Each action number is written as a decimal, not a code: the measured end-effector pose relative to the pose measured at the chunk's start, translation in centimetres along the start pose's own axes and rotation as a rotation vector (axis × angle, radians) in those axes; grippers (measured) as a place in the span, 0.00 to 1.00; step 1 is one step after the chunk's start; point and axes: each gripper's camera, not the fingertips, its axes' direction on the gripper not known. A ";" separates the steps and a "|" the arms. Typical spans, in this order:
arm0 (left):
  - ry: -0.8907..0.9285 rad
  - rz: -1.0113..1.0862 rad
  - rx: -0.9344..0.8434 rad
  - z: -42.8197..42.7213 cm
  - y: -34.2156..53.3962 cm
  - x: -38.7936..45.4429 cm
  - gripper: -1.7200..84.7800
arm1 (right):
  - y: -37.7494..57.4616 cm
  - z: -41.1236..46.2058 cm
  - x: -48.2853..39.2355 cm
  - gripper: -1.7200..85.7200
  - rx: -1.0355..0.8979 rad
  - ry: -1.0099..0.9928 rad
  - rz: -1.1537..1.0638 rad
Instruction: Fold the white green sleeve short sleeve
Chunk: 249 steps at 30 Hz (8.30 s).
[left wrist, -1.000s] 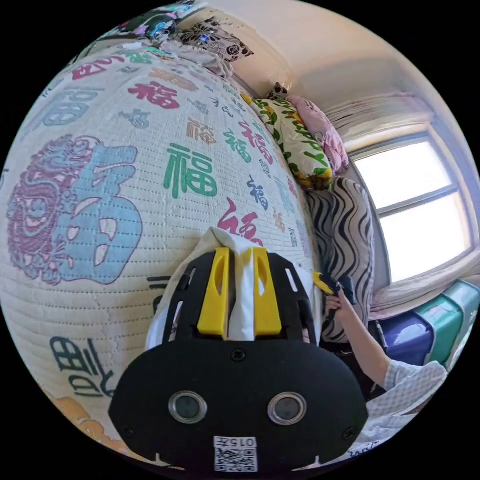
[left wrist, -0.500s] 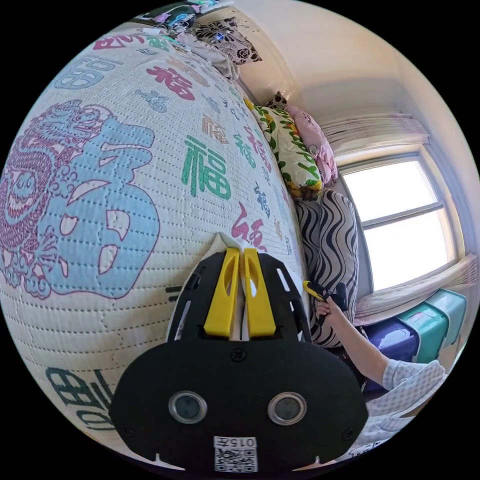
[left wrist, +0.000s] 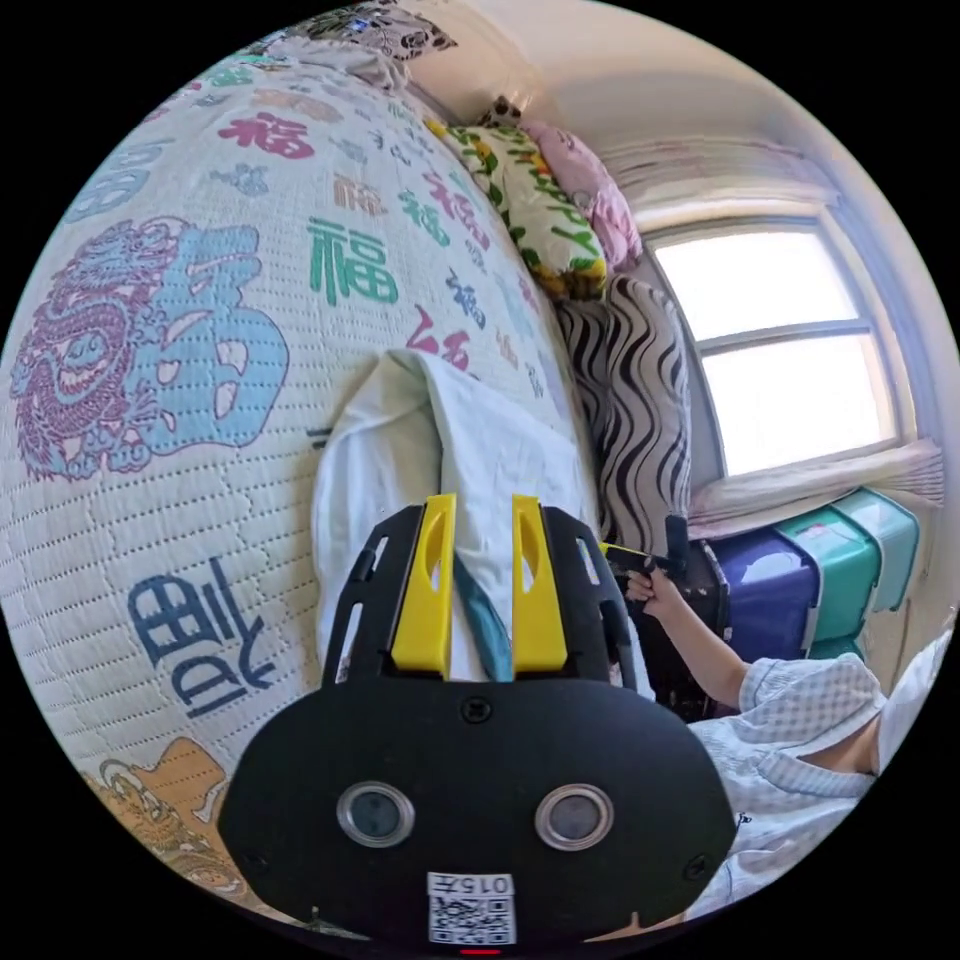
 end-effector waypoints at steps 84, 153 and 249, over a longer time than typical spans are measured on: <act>0.506 -0.500 0.553 -12.2 3.2 -17.1 0.02 | -28.0 57.8 -64.4 0.07 -0.282 0.582 -0.916; -0.041 0.721 -0.612 60.3 1.3 39.2 0.05 | -24.1 -7.0 6.8 0.12 0.037 0.040 -0.193; -0.268 0.290 -0.238 50.0 -21.1 7.5 0.12 | -15.3 -14.6 7.4 0.09 0.043 0.049 -0.201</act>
